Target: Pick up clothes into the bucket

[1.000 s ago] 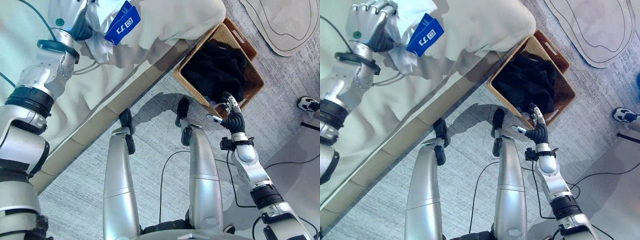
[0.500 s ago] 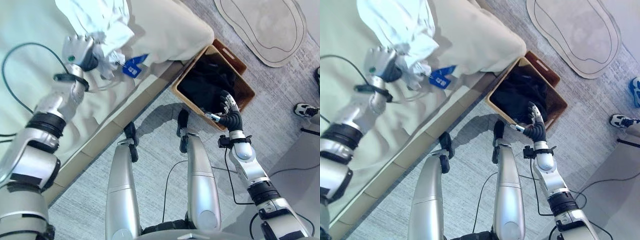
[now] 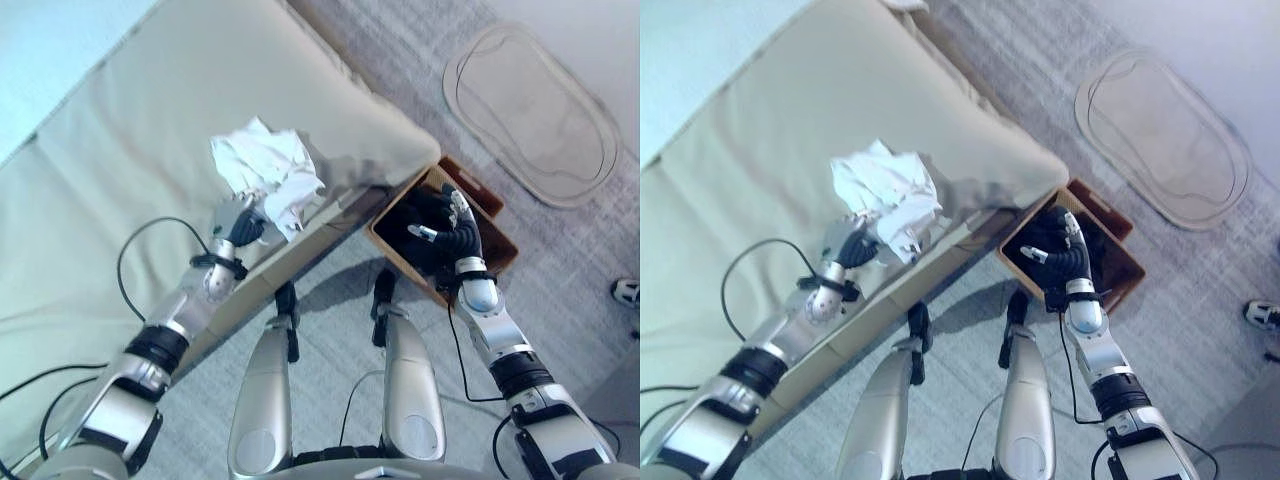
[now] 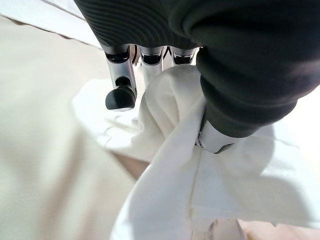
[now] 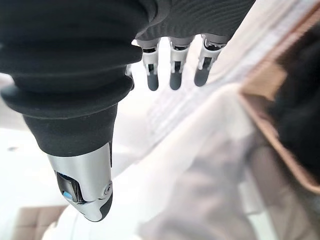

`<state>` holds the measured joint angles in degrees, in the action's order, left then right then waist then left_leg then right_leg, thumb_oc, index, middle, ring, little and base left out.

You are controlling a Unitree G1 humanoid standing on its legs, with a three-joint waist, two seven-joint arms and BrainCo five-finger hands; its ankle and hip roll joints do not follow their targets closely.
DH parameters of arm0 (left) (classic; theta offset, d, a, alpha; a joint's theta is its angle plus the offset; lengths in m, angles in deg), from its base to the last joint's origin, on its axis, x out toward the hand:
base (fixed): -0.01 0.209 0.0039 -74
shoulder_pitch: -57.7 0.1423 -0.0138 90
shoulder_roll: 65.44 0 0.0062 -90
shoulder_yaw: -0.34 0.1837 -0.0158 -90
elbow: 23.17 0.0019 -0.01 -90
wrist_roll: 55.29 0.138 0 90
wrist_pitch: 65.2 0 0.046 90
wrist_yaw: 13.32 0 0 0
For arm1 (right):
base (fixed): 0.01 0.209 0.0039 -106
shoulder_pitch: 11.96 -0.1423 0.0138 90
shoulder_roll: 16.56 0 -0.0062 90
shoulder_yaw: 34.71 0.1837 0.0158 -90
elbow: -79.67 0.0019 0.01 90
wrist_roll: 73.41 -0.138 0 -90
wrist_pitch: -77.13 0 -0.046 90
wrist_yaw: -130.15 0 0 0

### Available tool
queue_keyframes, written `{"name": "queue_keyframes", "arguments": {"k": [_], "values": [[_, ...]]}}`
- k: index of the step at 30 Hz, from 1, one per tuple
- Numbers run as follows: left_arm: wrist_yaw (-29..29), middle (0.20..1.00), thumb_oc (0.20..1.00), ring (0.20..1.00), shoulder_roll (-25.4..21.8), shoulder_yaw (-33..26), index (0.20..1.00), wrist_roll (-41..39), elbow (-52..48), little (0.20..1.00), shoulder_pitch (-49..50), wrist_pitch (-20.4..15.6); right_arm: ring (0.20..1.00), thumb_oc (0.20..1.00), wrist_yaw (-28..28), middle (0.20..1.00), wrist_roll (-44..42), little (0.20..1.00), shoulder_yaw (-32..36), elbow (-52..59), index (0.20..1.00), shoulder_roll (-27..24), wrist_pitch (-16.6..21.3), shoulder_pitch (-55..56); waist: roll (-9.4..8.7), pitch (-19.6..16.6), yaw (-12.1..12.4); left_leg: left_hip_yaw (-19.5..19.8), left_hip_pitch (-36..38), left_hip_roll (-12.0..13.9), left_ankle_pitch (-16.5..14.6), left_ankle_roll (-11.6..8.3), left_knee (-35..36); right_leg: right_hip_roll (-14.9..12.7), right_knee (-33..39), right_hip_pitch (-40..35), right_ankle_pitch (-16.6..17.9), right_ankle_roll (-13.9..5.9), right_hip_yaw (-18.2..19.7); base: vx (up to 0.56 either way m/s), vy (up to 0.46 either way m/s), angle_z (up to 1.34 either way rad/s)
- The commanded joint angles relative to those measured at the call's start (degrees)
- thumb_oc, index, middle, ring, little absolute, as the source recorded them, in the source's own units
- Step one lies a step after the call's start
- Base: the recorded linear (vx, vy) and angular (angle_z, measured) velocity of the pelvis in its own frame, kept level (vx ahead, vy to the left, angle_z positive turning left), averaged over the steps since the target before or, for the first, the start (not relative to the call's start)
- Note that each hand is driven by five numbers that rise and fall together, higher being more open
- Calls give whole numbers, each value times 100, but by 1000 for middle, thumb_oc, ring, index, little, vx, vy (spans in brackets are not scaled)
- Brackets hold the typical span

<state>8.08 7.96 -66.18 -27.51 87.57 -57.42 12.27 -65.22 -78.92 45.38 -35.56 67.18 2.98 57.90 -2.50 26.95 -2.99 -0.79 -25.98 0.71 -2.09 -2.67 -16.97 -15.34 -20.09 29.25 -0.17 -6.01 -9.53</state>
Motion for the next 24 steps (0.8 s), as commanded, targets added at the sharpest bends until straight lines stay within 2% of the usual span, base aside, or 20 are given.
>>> {"name": "queue_keyframes", "arguments": {"k": [1,6,8,11,14,20,24], "values": [[-169,200,200,200,-44,-140,200,-399,-755,200,30,-553,1000,1000,-107,1000,595,1000,-116,74,1000,-263,76,59,146,-575,73,199,43,-17,273,98,422,-159,767,-394,639,-386,17,114,-41,8],[-553,200,200,200,-266,-509,200,-1251,-1625,200,286,-908,1000,1000,81,1000,1663,1000,-813,40,1000,-686,-45,-390,142,-827,214,173,576,71,377,15,898,-43,1266,-943,722,-409,-131,74,-41,4],[-637,200,200,200,-339,-553,200,-1470,-1828,200,271,-970,1000,1000,163,1000,1694,1000,-1009,48,1000,-730,-15,-558,131,-879,218,178,640,73,430,5,974,-26,1398,-1038,794,-412,-155,26,-19,-3],[-1044,200,200,200,-495,-574,200,-2415,-2451,200,209,-1145,1000,1000,497,1000,1906,1000,-1636,143,1000,-791,17,-990,110,-1113,306,161,871,97,388,-16,1011,-16,1610,-1361,854,-425,-213,81,-28,-4],[-1330,200,200,200,-607,-626,200,-2717,-2796,200,240,-1086,1000,1000,634,1000,2176,1000,-1913,187,1000,-705,2,-1159,117,-1237,351,176,1071,109,361,-24,1080,2,1686,-1579,840,-421,-247,94,-12,1],[-1722,200,200,200,-553,-671,200,-3232,-3152,200,355,-1060,1000,1000,1016,1000,2046,1000,-2128,662,1000,-526,36,-1158,122,-1419,407,176,1337,104,313,-25,1145,34,1758,-1866,791,-421,-310,68,-12,3],[-1981,200,200,200,-383,-634,200,-3588,-3266,200,540,-1030,1000,1000,1396,1000,1527,1000,-2191,1070,1000,-345,103,-938,131,-1539,416,171,1522,111,274,-30,1199,44,1823,-2046,757,-418,-334,58,-4,2]]}}
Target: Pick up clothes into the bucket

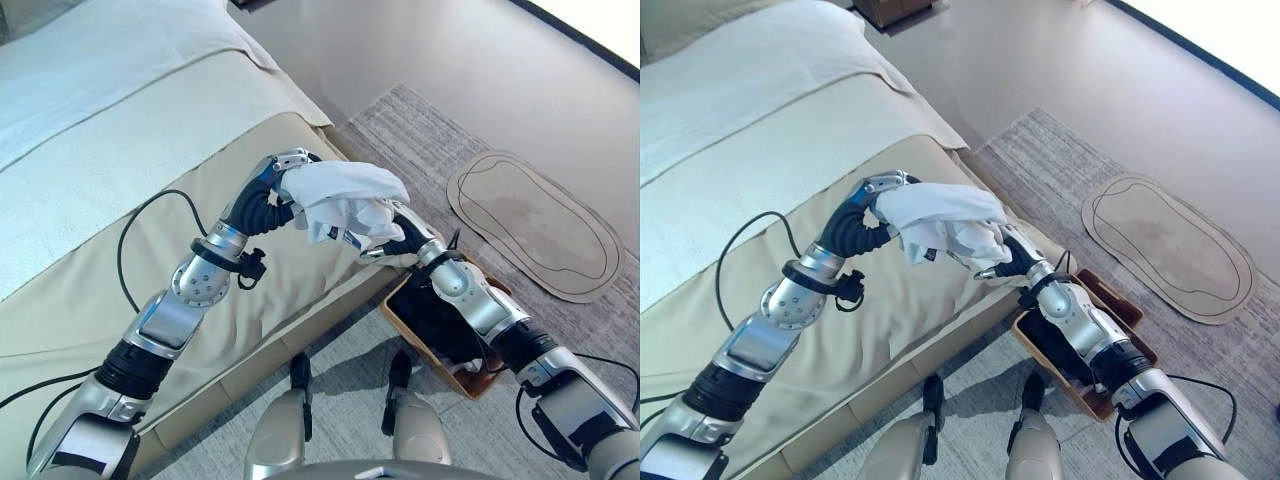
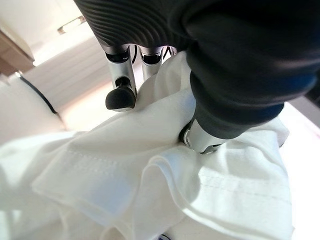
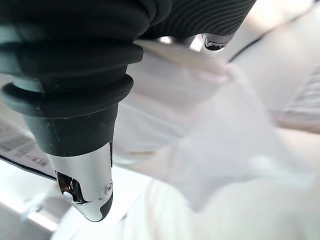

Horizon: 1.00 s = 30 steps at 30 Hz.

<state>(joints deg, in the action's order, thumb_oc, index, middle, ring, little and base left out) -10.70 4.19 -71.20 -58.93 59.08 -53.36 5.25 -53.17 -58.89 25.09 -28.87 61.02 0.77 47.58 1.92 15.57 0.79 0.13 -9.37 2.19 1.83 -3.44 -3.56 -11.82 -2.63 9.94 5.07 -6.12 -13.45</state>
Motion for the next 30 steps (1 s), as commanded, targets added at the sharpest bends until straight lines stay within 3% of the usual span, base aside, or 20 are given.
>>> {"name": "queue_keyframes", "arguments": {"k": [1,12,13,14,15,30], "values": [[-158,200,200,200,30,-115,200,-498,-406,200,177,-318,1000,1000,260,1000,-666,1000,-151,439,1000,342,322,160,-304,-428,34,66,-106,-39,-126,47,-131,-302,90,-141,229,-409,53,41,0,1],[-500,200,200,200,375,48,200,-993,-537,200,640,-179,1000,1000,546,1000,-1887,1000,-124,427,1000,1091,194,613,-285,-590,19,15,84,-12,-185,61,-100,-259,160,-325,191,-400,69,3,0,0],[-587,200,200,200,440,105,200,-1070,-520,200,715,-169,573,573,656,573,-2087,573,-147,464,573,1134,206,669,-283,-616,20,12,111,-8,-191,60,-99,-256,165,-359,178,-395,61,0,0,0],[-591,200,200,200,441,106,200,-1073,-518,200,717,-171,489,489,659,489,-2091,489,-146,464,489,1132,207,671,-282,-616,21,12,115,-7,-192,60,-98,-256,167,-363,177,-395,60,0,0,0],[-649,200,200,200,474,143,200,-1139,-501,200,766,-151,200,200,713,200,-2255,200,-140,450,200,1141,203,744,-280,-637,16,12,135,-8,-202,58,-109,-256,166,-387,167,-390,57,0,0,0],[-774,200,200,200,633,-77,200,-1218,-320,200,1154,-57,200,200,680,200,-2513,200,447,329,200,924,153,1521,-299,-798,-63,16,318,7,-235,55,-28,-214,217,-545,137,-377,51,0,0,0]]}}
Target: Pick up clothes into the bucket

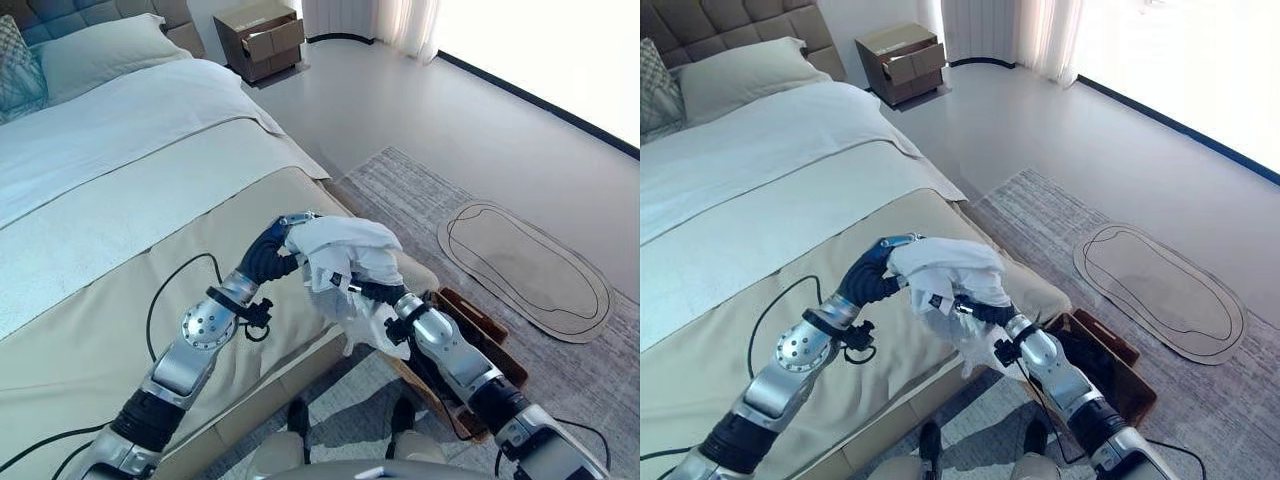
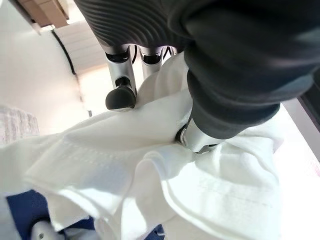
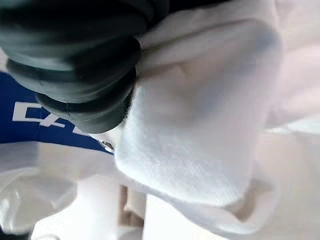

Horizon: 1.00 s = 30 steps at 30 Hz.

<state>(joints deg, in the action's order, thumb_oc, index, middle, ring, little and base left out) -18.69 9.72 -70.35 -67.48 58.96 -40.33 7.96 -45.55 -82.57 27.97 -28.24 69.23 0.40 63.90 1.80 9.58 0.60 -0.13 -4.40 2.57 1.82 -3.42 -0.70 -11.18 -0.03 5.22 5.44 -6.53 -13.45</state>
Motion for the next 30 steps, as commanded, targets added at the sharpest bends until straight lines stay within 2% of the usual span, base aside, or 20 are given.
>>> {"name": "queue_keyframes", "arguments": {"k": [1,8,9,10,17,22,26,30], "values": [[27,200,200,200,99,-192,200,-356,-297,200,-126,-333,200,200,-97,200,-112,200,209,270,200,76,199,-73,-290,-208,-48,44,-172,-29,-233,55,-309,-278,-40,-82,96,-338,46,0,0,0],[209,200,200,200,294,-418,200,-237,-60,200,37,-381,200,200,-315,200,-163,200,720,237,200,24,285,251,-317,-254,-85,44,-114,-37,-252,57,-304,-268,-43,-146,75,-336,31,0,0,0],[221,476,476,476,320,-431,476,-237,-12,476,62,-383,200,200,-339,200,-182,200,770,231,200,35,291,282,-320,-257,-91,46,-112,-35,-254,57,-306,-267,-46,-146,73,-335,36,0,0,0],[247,1000,1000,1000,359,-454,1000,-239,54,1000,106,-383,200,200,-383,200,-209,200,860,230,200,35,308,341,-322,-262,-102,41,-104,-35,-255,56,-302,-265,-44,-151,73,-332,39,0,0,0],[293,1000,1000,1000,516,-461,1000,-96,848,1000,503,-341,200,200,-607,200,-438,200,1526,338,200,23,434,781,-346,-310,-170,3,-51,-28,-287,67,-313,-251,-41,-184,65,-338,97,2,-5,-3],[415,1000,1000,1000,504,-334,1000,563,1549,1000,738,-339,200,200,-820,200,-640,200,2042,448,200,45,555,1006,-339,-319,-233,-19,-38,-37,-303,74,-304,-242,-49,-166,59,-351,142,-2,-6,-7],[460,1000,1000,1000,569,-232,1000,733,1983,1000,866,-352,200,200,-1051,200,-881,200,2460,343,200,104,670,1106,-324,-299,-275,-52,-82,-44,-314,81,-327,-246,-74,-100,70,-358,166,0,0,0],[479,1000,1000,1000,602,-261,1000,741,2152,1000,1007,-351,200,200,-1390,200,-668,200,2811,268,200,29,725,1188,-328,-259,-322,-60,-131,-59,-332,97,-371,-240,-103,-40,65,-355,221,0,0,0]]}}
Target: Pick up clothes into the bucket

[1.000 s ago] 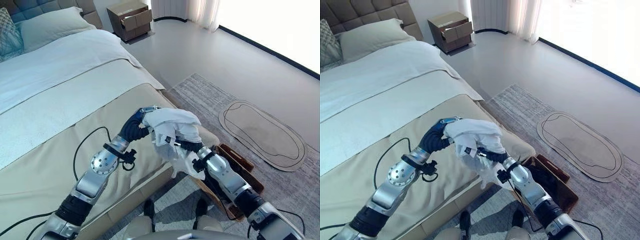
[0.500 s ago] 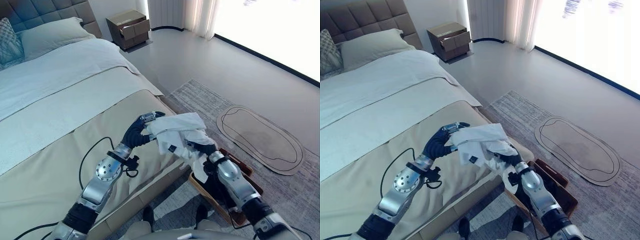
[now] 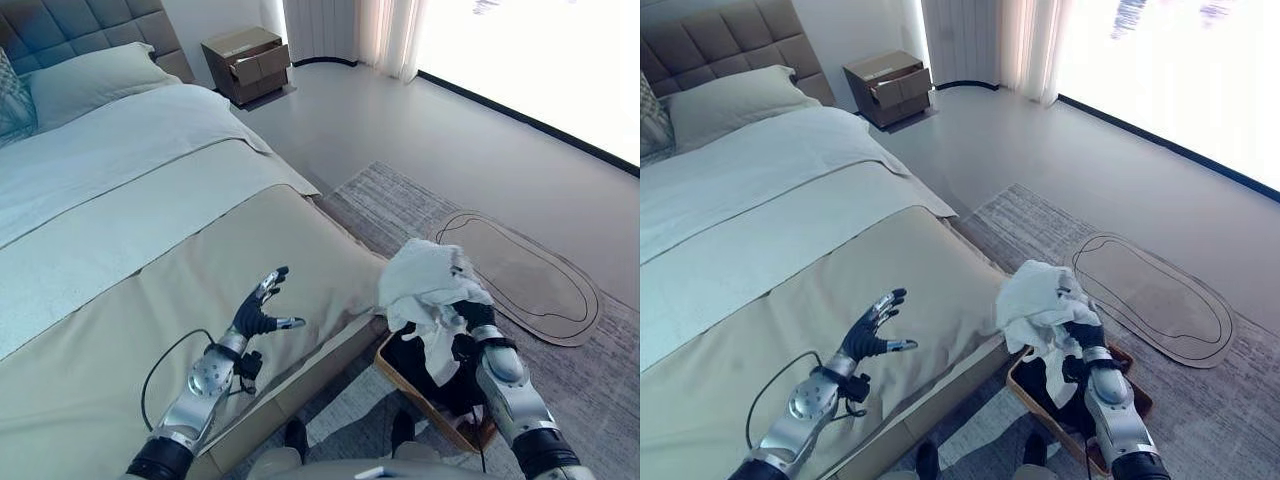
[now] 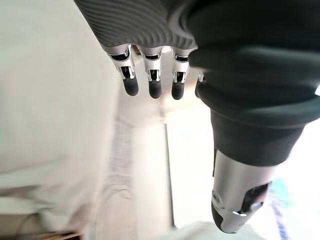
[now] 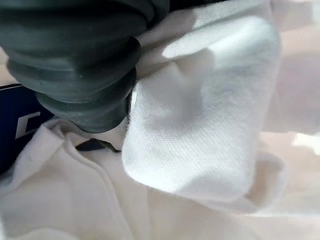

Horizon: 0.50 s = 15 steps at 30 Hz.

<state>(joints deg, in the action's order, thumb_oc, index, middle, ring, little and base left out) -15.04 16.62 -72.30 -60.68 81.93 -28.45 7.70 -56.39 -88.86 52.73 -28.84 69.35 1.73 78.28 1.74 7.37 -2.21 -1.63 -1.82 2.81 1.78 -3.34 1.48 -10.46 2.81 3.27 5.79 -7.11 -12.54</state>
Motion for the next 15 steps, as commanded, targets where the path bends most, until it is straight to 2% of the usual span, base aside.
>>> {"name": "queue_keyframes", "arguments": {"k": [1,5,11,15], "values": [[123,1000,1000,1000,-62,-105,1000,7,-121,1000,-137,-327,200,200,-373,200,20,200,424,304,200,-4,595,-213,-325,-29,-53,86,-400,-81,-334,91,-603,-316,-404,166,24,-295,137,-2,-11,-5],[98,1000,1000,1000,-19,-265,1000,-310,-251,1000,-31,-361,200,200,-662,200,218,200,773,164,200,-103,590,-145,-330,56,-102,72,-513,-102,-389,110,-740,-329,-531,287,-12,-292,204,-19,-14,-7],[97,1000,1000,1000,6,-355,1000,-640,-606,1000,-1,-440,200,200,-934,200,15,200,1236,-38,200,-140,711,-143,-301,207,-183,48,-629,-105,-454,134,-895,-352,-722,444,-84,-285,279,-27,-5,-7],[79,1000,1000,1000,21,-422,1000,-1086,-1049,1000,-82,-546,200,200,-1207,200,27,200,1483,-283,200,-249,760,-235,-237,448,-265,25,-819,-107,-492,143,-1095,-395,-1017,716,-157,-265,383,-78,-3,-10]]}}
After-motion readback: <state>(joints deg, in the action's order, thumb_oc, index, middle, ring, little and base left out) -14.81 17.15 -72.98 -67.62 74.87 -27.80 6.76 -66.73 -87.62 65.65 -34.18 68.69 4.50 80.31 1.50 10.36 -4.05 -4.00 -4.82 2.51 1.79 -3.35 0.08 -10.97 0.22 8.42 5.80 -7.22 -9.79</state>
